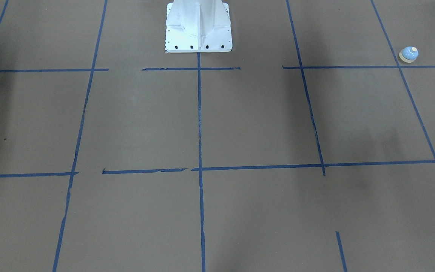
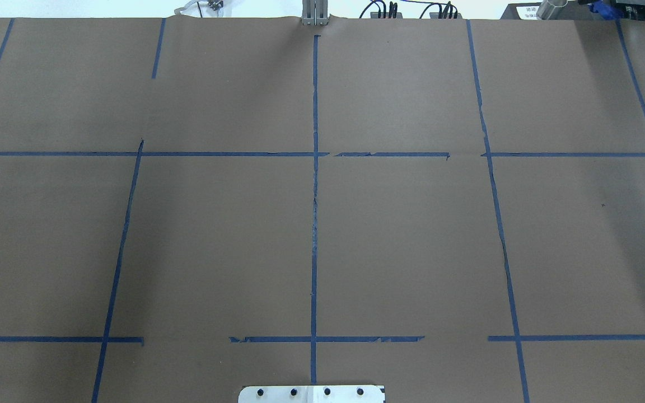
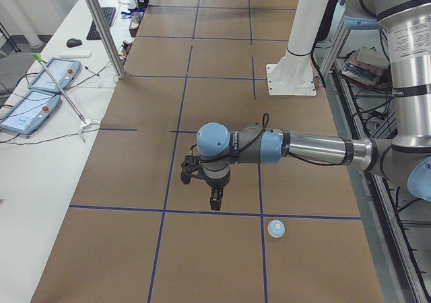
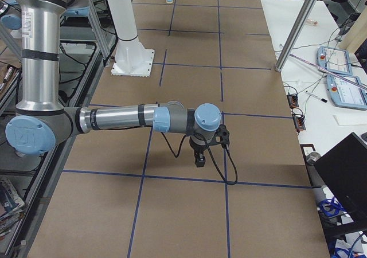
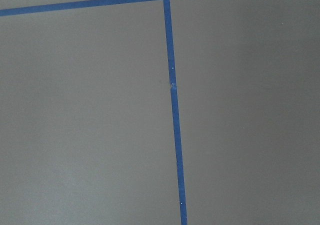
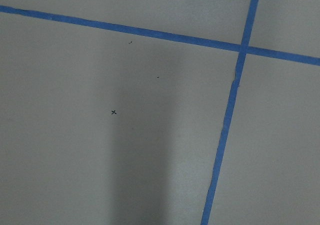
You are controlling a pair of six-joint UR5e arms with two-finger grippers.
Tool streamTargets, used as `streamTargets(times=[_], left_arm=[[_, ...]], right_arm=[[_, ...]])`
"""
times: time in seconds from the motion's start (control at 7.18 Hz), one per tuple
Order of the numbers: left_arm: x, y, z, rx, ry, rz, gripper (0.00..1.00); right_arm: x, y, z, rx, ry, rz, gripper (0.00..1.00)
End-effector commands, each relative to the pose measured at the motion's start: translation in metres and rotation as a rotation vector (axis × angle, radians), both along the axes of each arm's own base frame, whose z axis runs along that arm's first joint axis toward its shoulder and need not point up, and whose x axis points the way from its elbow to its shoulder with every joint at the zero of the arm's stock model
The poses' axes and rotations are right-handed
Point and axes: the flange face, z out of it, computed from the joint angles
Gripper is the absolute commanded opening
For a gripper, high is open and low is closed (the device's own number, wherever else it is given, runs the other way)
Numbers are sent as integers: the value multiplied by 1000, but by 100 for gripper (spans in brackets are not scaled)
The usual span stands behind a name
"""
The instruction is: Place and press bell with both arms
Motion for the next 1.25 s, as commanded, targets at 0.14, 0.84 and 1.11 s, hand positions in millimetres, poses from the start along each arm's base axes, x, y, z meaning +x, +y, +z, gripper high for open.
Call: streamTargets(times=[0.14, 0.84, 1.11], left_arm=[[8, -7, 2, 92, -3, 15, 100], [97, 89, 94, 71, 44, 69, 100], [81, 137, 131, 28, 31, 77, 100]], right_arm=[[0, 0, -1, 0, -2, 1, 100], [-2, 0, -16, 27, -28, 0, 100], [-2, 1, -15, 32, -33, -5, 97]])
